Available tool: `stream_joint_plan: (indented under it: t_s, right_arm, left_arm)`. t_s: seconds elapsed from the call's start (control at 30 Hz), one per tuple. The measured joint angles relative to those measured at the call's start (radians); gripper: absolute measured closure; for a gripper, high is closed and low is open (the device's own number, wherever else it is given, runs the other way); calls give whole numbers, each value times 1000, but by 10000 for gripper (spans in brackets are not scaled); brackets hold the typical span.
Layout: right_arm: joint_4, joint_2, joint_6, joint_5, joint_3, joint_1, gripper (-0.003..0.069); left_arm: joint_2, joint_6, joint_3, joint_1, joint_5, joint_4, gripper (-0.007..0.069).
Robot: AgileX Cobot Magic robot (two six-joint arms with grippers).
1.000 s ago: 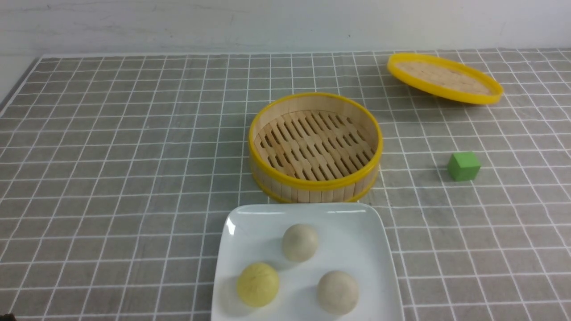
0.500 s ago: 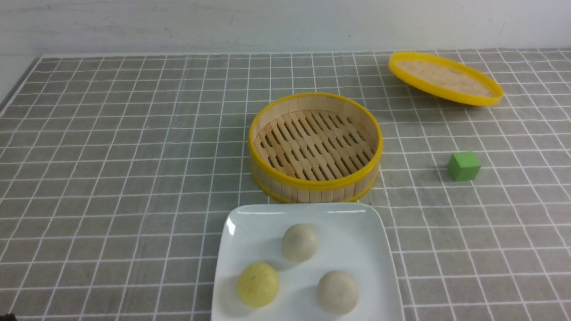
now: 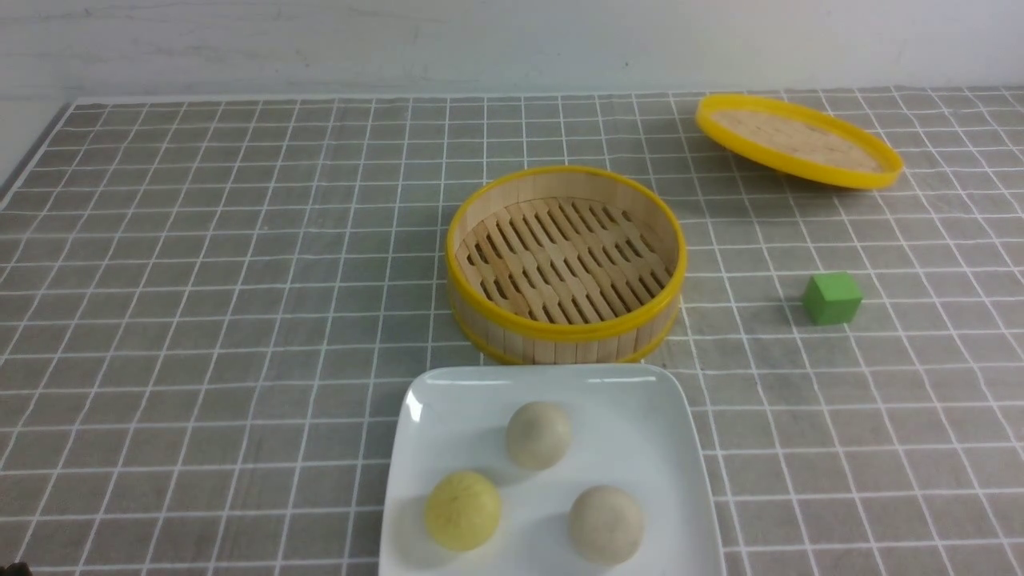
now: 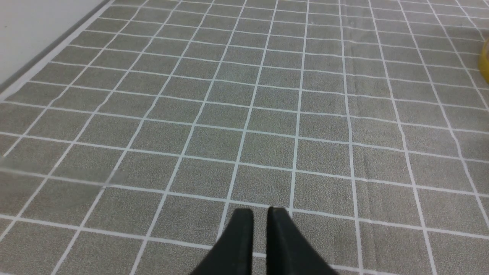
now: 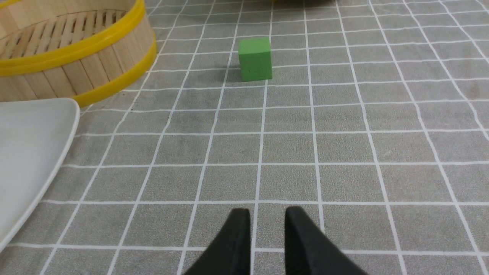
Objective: Put the steamed buns into the plate on the grey tablecloth.
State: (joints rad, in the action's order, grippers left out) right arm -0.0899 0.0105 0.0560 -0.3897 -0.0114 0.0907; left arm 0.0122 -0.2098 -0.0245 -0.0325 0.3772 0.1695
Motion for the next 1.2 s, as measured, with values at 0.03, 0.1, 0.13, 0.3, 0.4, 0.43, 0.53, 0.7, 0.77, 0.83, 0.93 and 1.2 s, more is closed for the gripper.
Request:
stream_joint_plan:
  t_s: [0.03, 0.1, 0.13, 0.3, 0.4, 0.43, 0.53, 0.7, 0.77, 0.83, 0.93, 1.2]
  right_arm:
    - [0, 0, 0, 0, 0, 0, 502]
    - [0, 0, 0, 0, 0, 0, 502]
    - [0, 0, 0, 0, 0, 0, 502]
    - [0, 0, 0, 0, 0, 0, 496]
    - [0, 0, 0, 0, 0, 0, 491]
    - [0, 0, 0, 0, 0, 0, 490]
    - [0, 0, 0, 0, 0, 0, 487]
    - [0, 0, 0, 0, 0, 0, 482]
    - [0, 0, 0, 0, 0, 0, 482]
    - [0, 0, 0, 0, 0, 0, 482]
    - [0, 0, 0, 0, 0, 0, 480]
    - [0, 0, 0, 0, 0, 0, 470]
  left_arm:
    - [0, 0, 0, 0, 0, 0, 535]
    - [0, 0, 0, 0, 0, 0, 533]
    - [0, 0, 0, 0, 0, 0, 531]
    - [0, 0, 0, 0, 0, 0, 524]
    - [0, 0, 0, 0, 0, 0, 519]
    - [0, 0, 0, 0, 0, 0, 519]
    - [0, 0, 0, 0, 0, 0, 517]
    - [0, 0, 0, 0, 0, 0, 516]
    - [0, 0, 0, 0, 0, 0, 515]
    - [0, 0, 0, 0, 0, 0, 515]
    - [0, 0, 0, 0, 0, 0, 515]
    - [0, 0, 0, 0, 0, 0, 514]
